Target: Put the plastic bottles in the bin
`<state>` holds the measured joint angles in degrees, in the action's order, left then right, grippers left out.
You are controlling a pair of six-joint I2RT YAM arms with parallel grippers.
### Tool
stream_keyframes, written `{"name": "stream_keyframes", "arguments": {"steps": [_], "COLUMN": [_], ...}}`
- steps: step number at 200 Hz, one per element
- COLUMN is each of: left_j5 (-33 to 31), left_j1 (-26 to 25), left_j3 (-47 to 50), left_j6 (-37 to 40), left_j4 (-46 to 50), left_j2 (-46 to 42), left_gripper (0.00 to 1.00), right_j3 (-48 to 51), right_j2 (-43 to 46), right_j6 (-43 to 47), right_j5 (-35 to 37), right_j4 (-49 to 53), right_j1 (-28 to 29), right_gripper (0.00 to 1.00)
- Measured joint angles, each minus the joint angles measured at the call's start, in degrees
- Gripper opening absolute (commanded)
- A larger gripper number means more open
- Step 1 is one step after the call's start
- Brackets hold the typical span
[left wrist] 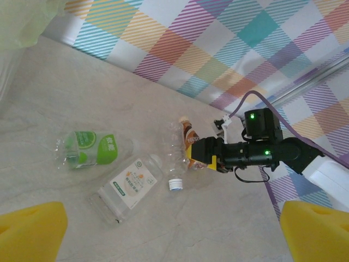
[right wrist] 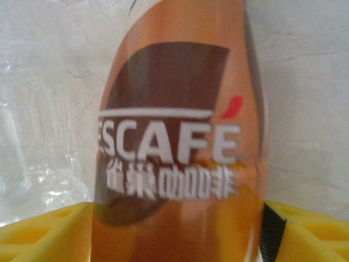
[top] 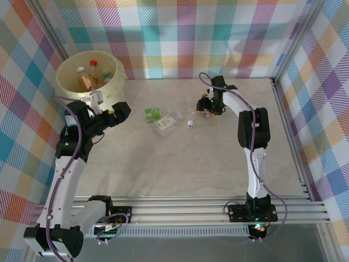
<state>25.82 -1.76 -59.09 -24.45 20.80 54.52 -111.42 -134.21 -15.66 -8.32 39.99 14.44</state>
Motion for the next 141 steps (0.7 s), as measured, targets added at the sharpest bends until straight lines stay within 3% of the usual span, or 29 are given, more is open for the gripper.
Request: {"name": "stream_keyframes", "arguments": {"steps": [80,141], "left_j5": [-0.02,0.02], "left_j1": [0.00,0.00], "left_j3": [0.79,0.81], "left_j6": [0.00,-0.17], "left_j4": [0.00,-0.15], "left_j2": [0.70,1.55], "left_gripper": [1.00,1.00], "right_j3": [0.63,5.44], "right_j2": [-0.63,2.34], "right_j6": [-0.96,-1.05], "right_j5": [2.29,2.75], "right_j4": [-1.42,-3.80], "right_j1": [0.59,0.59], "right_gripper": [0.55,0.49]}}
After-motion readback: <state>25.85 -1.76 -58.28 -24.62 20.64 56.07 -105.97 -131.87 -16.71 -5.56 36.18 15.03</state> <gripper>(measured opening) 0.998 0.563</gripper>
